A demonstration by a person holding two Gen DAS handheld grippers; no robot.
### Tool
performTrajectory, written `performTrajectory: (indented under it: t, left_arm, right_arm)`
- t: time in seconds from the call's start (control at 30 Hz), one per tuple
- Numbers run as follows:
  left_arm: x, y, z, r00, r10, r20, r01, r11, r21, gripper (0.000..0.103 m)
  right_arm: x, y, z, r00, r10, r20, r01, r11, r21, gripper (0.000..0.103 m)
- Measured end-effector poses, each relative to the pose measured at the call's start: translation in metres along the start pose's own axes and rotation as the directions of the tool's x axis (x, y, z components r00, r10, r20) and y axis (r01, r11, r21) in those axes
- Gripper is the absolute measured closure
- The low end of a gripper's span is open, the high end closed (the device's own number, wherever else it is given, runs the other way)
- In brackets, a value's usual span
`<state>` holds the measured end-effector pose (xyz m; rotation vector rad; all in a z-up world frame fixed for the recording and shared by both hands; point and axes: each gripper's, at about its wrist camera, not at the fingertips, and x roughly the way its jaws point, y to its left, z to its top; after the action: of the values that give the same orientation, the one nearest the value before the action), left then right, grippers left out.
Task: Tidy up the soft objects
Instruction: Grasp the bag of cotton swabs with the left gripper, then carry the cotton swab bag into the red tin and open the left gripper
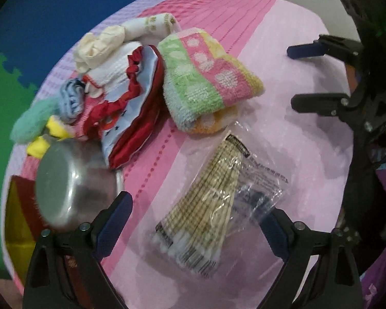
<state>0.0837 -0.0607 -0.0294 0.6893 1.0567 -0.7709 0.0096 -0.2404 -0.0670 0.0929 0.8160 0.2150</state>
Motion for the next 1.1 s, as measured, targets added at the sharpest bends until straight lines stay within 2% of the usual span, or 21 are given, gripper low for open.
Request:
performTrajectory:
  t: [0.07,0.1,0.13,0.17,0.23,0.33,0.37,0.47,0.57,0.73,0.8,0.93,1.1]
  left_arm:
    - [0.003,0.009,0.002,0.998,-0.061,0.011,0.062,0.997,-0.043,0.024]
    - [0.005,0.016,0.004,0.993,-0.116,0.022,0.117,0.990,-0.082,0.039]
    - [0.004,0.021,0.005,0.994,-0.103,0.046,0.108,0.986,-0.126,0.055]
    - [0.001,0.024,0.002,0.995,-0.083,0.057,0.091,0.983,-0.159,0.063]
    - [-0.002,0.025,-0.002,0.996,-0.052,0.075,0.069,0.963,-0.259,0.073]
    - [-0.011,0.013,-0.012,0.994,0.024,0.103,0.013,0.938,-0.346,0.081]
    - [-0.016,0.006,-0.013,0.992,0.047,0.118,0.001,0.925,-0.381,0.082]
    - [-0.033,-0.005,-0.022,0.986,0.091,0.141,-0.006,0.860,-0.511,0.082]
    - [-0.052,-0.005,-0.031,0.980,0.144,0.140,-0.032,0.801,-0.597,0.082]
    - [-0.079,0.010,-0.031,0.962,0.249,0.111,-0.115,0.739,-0.664,0.082]
    - [-0.090,0.026,-0.035,0.950,0.301,0.084,-0.164,0.708,-0.687,0.082]
    - [-0.115,0.041,-0.056,0.929,0.367,0.050,-0.218,0.650,-0.728,0.082]
    - [-0.127,0.071,-0.071,0.903,0.431,0.004,-0.280,0.594,-0.754,0.082]
  right_arm:
    - [0.001,0.000,0.001,1.000,-0.001,-0.002,0.001,1.000,0.000,0.000]
    - [0.001,0.000,0.001,1.000,-0.001,-0.003,0.001,1.000,0.001,0.000]
    - [0.002,-0.001,0.002,1.000,0.000,-0.003,0.000,1.000,0.002,0.000]
    - [0.002,-0.001,0.002,1.000,-0.001,-0.002,0.001,1.000,0.004,0.000]
    - [0.003,-0.001,0.003,1.000,-0.002,-0.001,0.002,1.000,0.006,0.000]
    - [0.004,0.000,0.003,1.000,-0.002,0.001,0.002,1.000,0.007,0.000]
    - [0.003,0.000,0.003,1.000,0.001,0.002,-0.001,1.000,0.009,0.000]
    - [0.003,0.000,0.002,1.000,0.003,0.006,-0.003,1.000,0.012,0.000]
    - [0.003,0.001,0.002,1.000,-0.003,0.005,0.003,1.000,0.011,0.000]
    - [0.003,0.000,0.003,1.000,0.003,0.008,-0.003,1.000,0.021,0.000]
    - [0.002,-0.001,0.002,1.000,0.005,0.009,-0.005,1.000,0.023,0.000]
    - [0.002,0.000,0.002,1.000,0.003,0.008,-0.004,1.000,0.022,0.000]
    - [0.003,0.002,0.002,1.000,-0.010,0.004,0.010,1.000,0.012,0.000]
